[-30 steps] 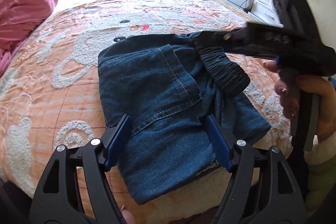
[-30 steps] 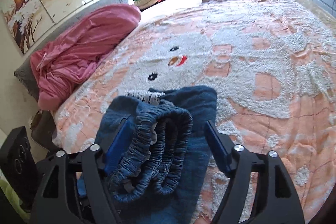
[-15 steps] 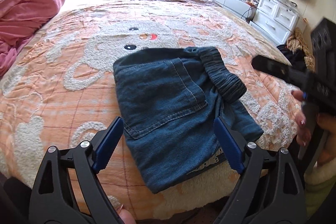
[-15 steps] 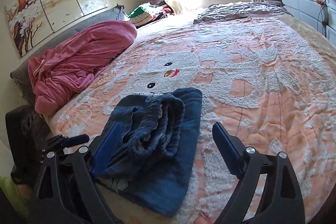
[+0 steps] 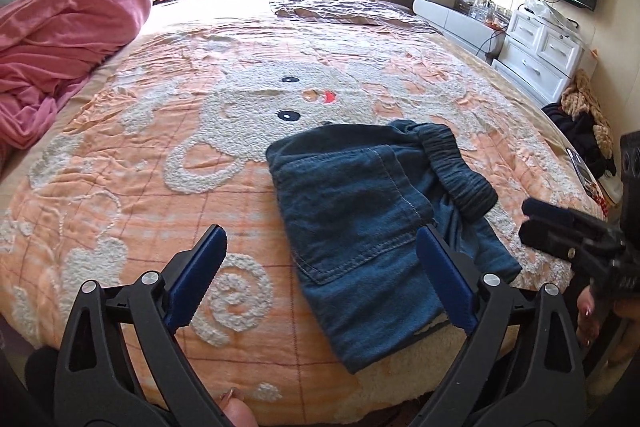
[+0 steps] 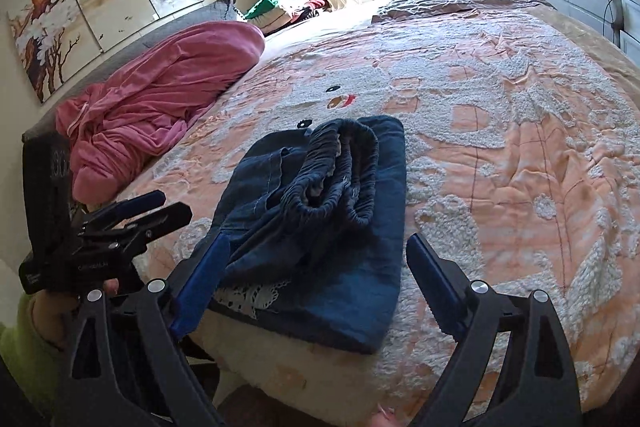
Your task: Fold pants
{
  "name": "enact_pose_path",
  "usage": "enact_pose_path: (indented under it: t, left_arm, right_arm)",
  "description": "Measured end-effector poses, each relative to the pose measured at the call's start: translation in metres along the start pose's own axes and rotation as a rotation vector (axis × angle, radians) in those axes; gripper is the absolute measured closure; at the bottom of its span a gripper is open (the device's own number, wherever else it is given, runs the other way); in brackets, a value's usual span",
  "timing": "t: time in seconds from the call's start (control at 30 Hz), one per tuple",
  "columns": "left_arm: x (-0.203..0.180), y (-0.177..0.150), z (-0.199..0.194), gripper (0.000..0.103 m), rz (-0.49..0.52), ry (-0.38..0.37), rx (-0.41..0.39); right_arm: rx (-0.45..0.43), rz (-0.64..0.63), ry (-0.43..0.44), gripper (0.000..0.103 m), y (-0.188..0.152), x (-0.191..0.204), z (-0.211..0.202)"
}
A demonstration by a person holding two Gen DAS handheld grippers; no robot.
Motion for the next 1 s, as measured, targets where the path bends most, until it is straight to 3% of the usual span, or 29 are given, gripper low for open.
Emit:
enact_pose_path:
  t: [0.27, 0.53, 0.57, 0.6, 0.63, 0.67, 0.7, 0.8, 1.0]
  left_arm:
    - [0.02, 0.007, 0.021, 0.011, 0.003, 0.031, 0.023]
    - [0.026, 0.014, 0.058, 0.011, -0.034, 0.019, 0.083]
    - [0.026, 0.015, 0.063, 0.011, -0.045, 0.011, 0.091]
    - [0.025, 0.017, 0.067, 0.011, -0.05, 0.003, 0.094]
    - [0.024, 0.018, 0.071, 0.011, -0.052, 0.005, 0.097]
    - [0.023, 0.018, 0.074, 0.011, -0.05, 0.008, 0.101]
    - [0.021, 0.019, 0.077, 0.011, -0.048, 0.005, 0.102]
    - [0.015, 0.018, 0.083, 0.011, -0.035, -0.002, 0.111]
    - [0.003, 0.008, 0.088, 0.011, 0.022, -0.008, 0.119]
  right_arm:
    - [0.081, 0.055, -0.005, 0.014, -0.019, 0.012, 0.026]
    - [0.075, 0.169, -0.014, 0.014, -0.015, 0.011, 0.046]
    - [0.069, 0.184, -0.015, 0.018, -0.014, 0.009, 0.048]
    - [0.064, 0.19, -0.014, 0.038, -0.013, 0.009, 0.05]
    - [0.067, 0.185, -0.009, 0.05, -0.013, 0.009, 0.053]
    - [0.072, 0.17, -0.013, 0.061, -0.014, 0.009, 0.055]
    - [0.068, 0.152, -0.005, 0.066, -0.016, 0.01, 0.054]
    - [0.058, 0.139, 0.012, 0.074, -0.018, 0.011, 0.046]
    - [0.084, 0.097, -0.013, 0.074, -0.033, 0.01, 0.04]
Point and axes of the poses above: each gripper's, at about its wrist camera, not at the fingertips, and z roughly the way its jaws point, x to its left, y to its top, the point moved 10 cm from there along z, roughly the way its jaws point, and after that the axes turned 7 degrees about -x, right-handed, at the moved point
